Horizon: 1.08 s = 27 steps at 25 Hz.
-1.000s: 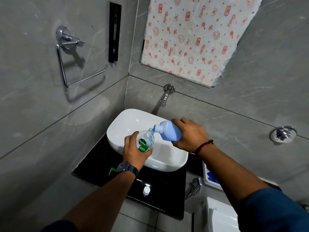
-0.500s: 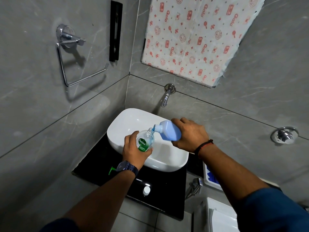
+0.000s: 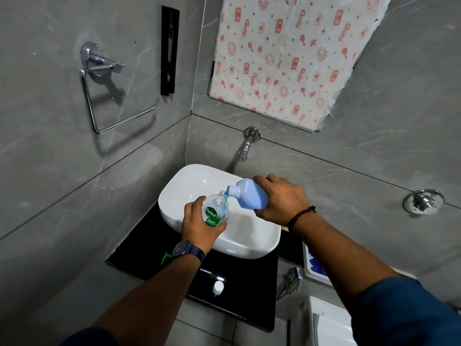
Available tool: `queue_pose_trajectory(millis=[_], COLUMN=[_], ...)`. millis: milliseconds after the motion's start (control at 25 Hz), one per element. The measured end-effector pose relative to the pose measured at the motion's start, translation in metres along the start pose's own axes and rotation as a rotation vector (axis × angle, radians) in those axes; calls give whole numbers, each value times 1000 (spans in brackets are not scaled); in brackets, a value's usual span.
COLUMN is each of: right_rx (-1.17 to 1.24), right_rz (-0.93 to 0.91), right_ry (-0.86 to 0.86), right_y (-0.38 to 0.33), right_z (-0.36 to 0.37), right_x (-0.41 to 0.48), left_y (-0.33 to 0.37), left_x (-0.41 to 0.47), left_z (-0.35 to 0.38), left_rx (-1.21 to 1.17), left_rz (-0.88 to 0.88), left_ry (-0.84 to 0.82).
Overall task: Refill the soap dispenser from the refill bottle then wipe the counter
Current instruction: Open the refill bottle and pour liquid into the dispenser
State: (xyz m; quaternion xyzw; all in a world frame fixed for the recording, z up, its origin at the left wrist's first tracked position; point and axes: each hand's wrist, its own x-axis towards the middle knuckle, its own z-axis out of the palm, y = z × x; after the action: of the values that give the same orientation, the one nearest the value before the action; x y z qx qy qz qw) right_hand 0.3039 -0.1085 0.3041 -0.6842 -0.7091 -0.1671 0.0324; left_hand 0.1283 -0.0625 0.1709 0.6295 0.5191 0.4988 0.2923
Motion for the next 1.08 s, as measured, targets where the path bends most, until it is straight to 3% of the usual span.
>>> queue_pose_trajectory(millis=[1080], right_rx=[-38], right_rz=[1], right_ry=[3], right_y=[5], right_z=[4], right_x=[7], left_y=[1], left_x=[5], left_z=[5], left_rx=[28], left_rz=[10], left_ry=[-1])
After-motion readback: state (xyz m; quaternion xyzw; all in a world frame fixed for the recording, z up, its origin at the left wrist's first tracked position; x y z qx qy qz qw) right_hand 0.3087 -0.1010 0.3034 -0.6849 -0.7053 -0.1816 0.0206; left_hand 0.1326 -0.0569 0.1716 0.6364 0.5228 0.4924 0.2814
